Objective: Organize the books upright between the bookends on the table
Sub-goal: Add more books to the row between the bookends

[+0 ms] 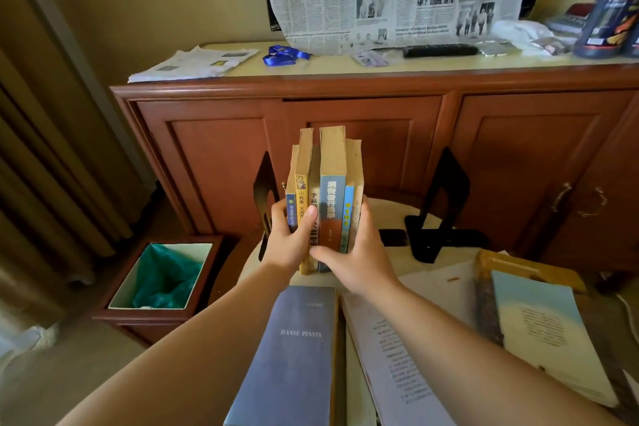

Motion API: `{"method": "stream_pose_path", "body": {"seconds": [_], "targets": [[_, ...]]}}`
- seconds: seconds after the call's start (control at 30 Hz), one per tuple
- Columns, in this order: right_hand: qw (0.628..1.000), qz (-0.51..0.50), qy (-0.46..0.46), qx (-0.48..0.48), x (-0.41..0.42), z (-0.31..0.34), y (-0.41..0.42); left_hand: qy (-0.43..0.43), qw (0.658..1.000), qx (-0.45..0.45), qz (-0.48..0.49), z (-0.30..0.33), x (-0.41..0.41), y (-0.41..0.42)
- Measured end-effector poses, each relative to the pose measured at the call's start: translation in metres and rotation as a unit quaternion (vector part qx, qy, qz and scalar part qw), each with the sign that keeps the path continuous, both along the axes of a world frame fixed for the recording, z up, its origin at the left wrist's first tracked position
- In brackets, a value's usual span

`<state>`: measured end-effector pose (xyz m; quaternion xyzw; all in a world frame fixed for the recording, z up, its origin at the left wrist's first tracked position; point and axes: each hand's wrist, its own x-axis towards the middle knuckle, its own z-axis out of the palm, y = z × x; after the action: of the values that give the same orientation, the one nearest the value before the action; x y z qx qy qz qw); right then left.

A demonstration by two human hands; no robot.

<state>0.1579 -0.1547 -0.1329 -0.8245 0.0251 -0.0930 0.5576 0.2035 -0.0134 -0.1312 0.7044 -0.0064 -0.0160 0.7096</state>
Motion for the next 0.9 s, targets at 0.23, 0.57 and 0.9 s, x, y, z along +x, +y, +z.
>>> {"method": "stream_pose_path", "body": {"seconds": [0.23,0.57,0.9], "targets": [[1.000,0.003,-0.003,-0.002,0.003,-0.004,0.005,-0.037,0.999,0.020,-0.017,-0.011,0.005,0.005],[1.000,0.012,0.006,-0.020,0.007,-0.007,0.007,-0.024,0.999,0.021,0.014,-0.009,0.003,0.005],[1.000,0.001,0.008,-0.021,0.004,-0.004,0.010,-0.016,0.999,0.047,0.011,-0.009,-0.001,0.007]]}}
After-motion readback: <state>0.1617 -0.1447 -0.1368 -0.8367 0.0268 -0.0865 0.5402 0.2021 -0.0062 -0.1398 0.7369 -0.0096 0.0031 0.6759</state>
